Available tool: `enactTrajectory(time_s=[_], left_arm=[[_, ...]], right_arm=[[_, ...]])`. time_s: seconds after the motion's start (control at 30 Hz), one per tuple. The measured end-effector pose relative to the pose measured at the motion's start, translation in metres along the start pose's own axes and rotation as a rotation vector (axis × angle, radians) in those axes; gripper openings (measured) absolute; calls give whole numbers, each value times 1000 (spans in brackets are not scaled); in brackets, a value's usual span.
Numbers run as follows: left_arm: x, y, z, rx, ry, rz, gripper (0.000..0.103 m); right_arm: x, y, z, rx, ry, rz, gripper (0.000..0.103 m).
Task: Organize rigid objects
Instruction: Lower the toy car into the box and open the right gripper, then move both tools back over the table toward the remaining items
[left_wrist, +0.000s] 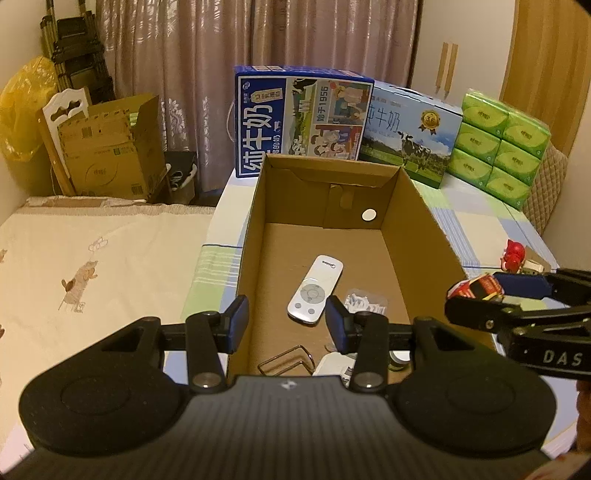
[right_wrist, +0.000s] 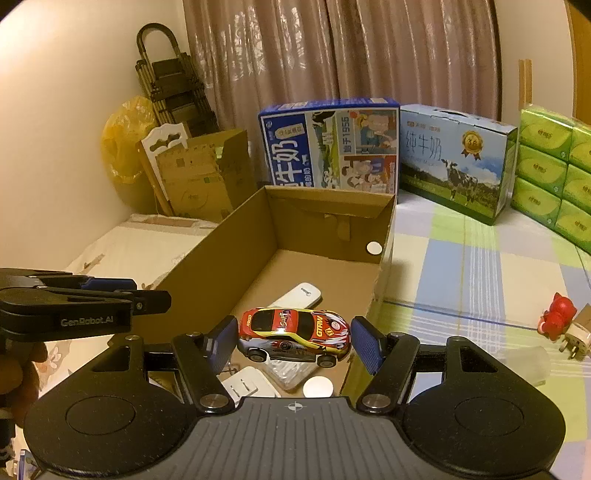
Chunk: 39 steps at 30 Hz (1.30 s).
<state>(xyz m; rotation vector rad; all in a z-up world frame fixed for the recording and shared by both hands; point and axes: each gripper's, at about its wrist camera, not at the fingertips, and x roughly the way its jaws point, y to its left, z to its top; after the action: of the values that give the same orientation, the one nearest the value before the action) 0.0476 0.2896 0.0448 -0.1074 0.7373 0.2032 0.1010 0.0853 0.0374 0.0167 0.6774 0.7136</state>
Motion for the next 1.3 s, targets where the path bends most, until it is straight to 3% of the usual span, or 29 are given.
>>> enactTrajectory(time_s=[0.33, 0.43, 0.87, 1.2, 1.3], left_arm=[[2, 0, -2, 5, 4, -4, 41], [1, 1, -3, 3, 2, -3, 43], [-9, -11, -5, 20, 1, -8, 50], [-31, -35, -4, 36, -18, -18, 63], [-39, -46, -2, 46, -33, -28, 71]], right_arm=[[13, -5, -1, 54, 20, 24, 64], [13, -12, 0, 107, 17, 54, 74], [-25, -38, -8, 164, -11, 1, 77], [-70, -58, -18, 194, -54, -36, 77], [-86, -66, -21, 208, -68, -55, 77]])
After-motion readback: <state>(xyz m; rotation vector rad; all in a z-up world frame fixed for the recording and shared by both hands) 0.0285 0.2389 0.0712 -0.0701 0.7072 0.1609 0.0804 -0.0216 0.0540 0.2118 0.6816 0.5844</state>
